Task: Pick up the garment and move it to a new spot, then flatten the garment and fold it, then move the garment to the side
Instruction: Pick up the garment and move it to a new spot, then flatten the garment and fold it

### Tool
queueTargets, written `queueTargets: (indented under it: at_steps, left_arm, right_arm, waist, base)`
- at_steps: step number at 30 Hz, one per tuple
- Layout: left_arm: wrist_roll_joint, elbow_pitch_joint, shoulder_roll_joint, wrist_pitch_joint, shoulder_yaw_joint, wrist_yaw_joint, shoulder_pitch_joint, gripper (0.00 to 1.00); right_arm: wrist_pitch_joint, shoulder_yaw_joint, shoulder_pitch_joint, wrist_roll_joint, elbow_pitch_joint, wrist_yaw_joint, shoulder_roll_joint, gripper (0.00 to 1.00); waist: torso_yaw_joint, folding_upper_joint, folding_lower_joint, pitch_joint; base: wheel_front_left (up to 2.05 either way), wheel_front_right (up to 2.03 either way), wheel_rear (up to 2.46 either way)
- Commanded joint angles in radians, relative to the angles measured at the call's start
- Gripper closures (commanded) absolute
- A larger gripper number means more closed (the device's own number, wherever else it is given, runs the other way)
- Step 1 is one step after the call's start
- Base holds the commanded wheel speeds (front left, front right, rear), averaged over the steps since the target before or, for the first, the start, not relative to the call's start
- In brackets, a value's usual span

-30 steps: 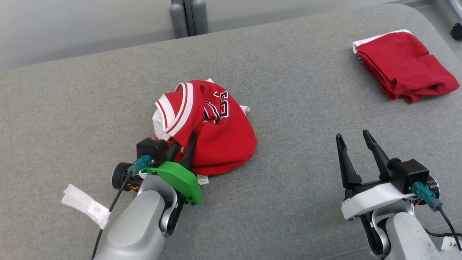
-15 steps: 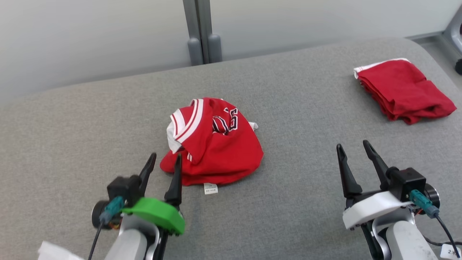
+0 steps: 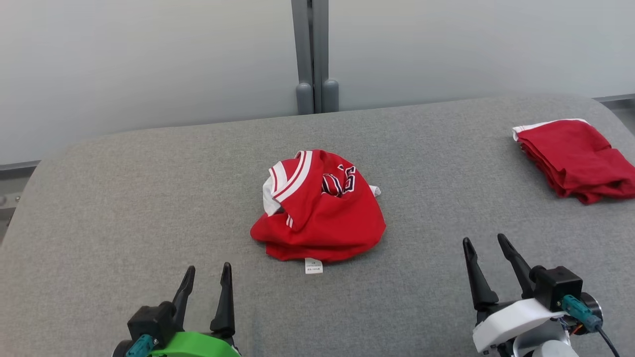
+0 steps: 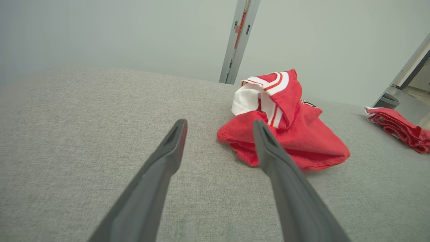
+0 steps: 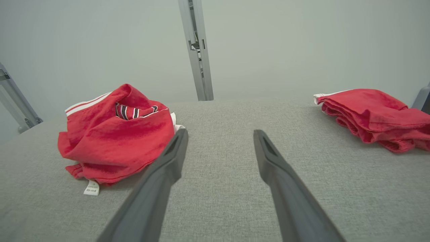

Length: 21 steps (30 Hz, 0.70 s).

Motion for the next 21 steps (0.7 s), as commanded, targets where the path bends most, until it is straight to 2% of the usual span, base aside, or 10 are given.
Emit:
queueTargets:
  at_steps: [1, 21]
  left_arm:
    - [0.003, -0.007, -0.002, 0.000, 0.007, 0.000, 0.021, 0.00]
    - [-0.002, -0.019, -0.011, 0.000, 0.034, -0.007, 0.037, 0.00]
  right_arm:
    - [-0.005, 0.003, 0.024, 0.005, 0.007, -0.002, -0.004, 0.00]
    - [-0.005, 0.004, 0.037, 0.009, 0.019, -0.002, -0.004, 0.00]
  waist:
    - [0.012, 0.0000, 0.0000, -0.008]
    - [0.012, 0.0000, 0.0000, -0.004]
  base:
    - [0.00, 0.00, 0.00]
    - [0.00, 0.00, 0.00]
